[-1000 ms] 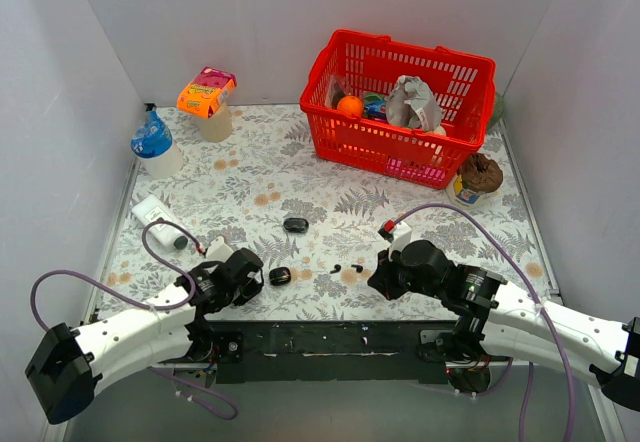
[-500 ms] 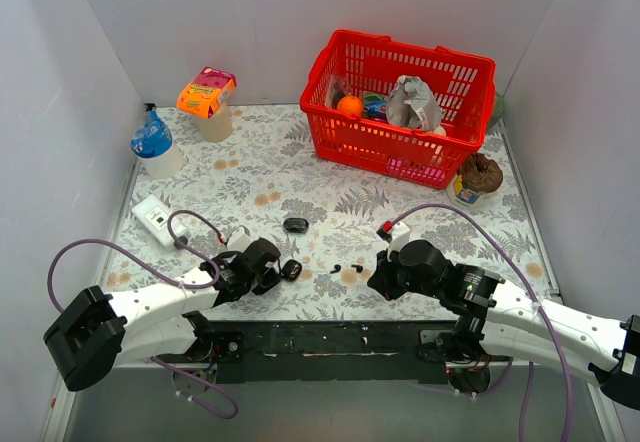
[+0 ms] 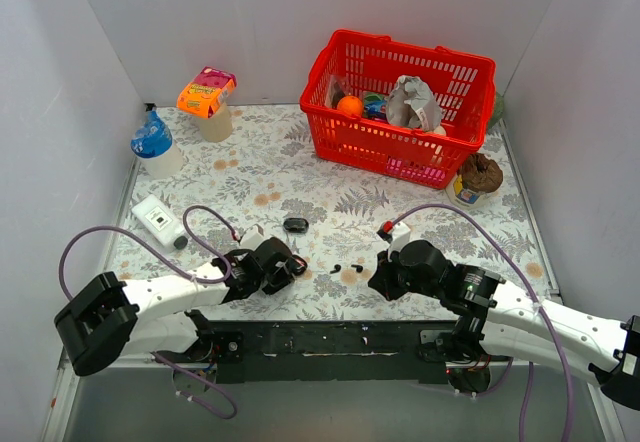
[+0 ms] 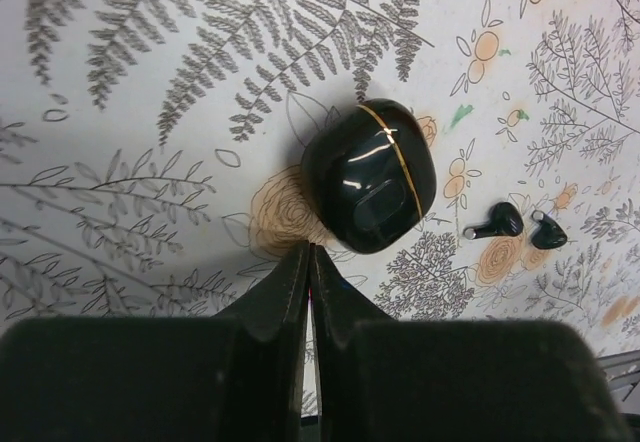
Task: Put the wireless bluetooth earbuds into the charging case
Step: Adjust the charging case at the center of the board, then pick up the charging case at the center of the board.
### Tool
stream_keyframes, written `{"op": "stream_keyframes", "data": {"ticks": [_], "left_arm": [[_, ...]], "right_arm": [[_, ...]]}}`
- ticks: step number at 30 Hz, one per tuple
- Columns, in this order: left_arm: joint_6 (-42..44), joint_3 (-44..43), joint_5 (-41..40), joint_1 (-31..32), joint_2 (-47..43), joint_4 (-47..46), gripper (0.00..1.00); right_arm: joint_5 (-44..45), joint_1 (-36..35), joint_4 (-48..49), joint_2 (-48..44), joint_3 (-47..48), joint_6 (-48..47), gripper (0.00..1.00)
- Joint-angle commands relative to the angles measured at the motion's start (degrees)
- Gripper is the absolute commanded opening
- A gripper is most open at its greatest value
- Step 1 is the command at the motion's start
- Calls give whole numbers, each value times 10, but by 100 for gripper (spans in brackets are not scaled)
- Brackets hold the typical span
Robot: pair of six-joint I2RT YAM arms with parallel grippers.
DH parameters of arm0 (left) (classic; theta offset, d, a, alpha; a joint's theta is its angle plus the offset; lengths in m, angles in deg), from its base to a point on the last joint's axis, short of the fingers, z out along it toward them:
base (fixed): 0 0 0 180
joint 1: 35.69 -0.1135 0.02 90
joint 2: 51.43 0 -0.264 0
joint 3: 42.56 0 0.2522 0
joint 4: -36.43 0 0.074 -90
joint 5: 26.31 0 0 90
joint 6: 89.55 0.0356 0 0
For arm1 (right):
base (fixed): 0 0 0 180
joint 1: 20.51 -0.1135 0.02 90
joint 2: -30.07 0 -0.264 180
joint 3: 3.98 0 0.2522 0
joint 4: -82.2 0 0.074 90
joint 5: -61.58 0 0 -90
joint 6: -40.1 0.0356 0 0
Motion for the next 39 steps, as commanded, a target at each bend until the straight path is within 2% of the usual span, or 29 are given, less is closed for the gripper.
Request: {"op": "stream_keyframes", "data": {"ticks": [1,3,4,6,7,11,12,14,15,19,27,29,39], "left_arm": [[-9,-28,-60,3,-51,101,7],[24,-37,-76,3,-95,130,23],[41,-43,-83,3,-108,135,53],[85,-57,-98,3,-131,147,79],[99,-62,-101,3,-133,146,98],[198,-87,-82,2,-105,113,98],[256,-97,-51,2,-92,105,98],[305,-123,-13,0,-46,94,98],[329,-134,16,-5,-30,95,98],[418,-179,39,-7,27,116,98],[522,-240,74,-28,98,159,98],[536,-247,78,-34,111,173,95],[552,-240,144,-81,133,167,98]], "right_arm": [[10,0,-4,-21,3,-1,7],[15,0,-6,-27,2,-3,7],[17,0,-6,-31,-1,-4,7],[20,0,-5,-30,0,-6,7],[20,0,-5,-26,0,-8,7],[11,0,-6,-15,6,-11,8],[8,0,-7,-13,7,-12,8],[7,0,-10,-13,9,-13,9],[7,0,-14,-15,9,-14,9],[12,0,-26,-22,15,-16,9],[11,0,-27,-22,12,-17,9],[9,0,-26,-19,14,-17,9],[13,0,-26,-20,9,-28,9]]}}
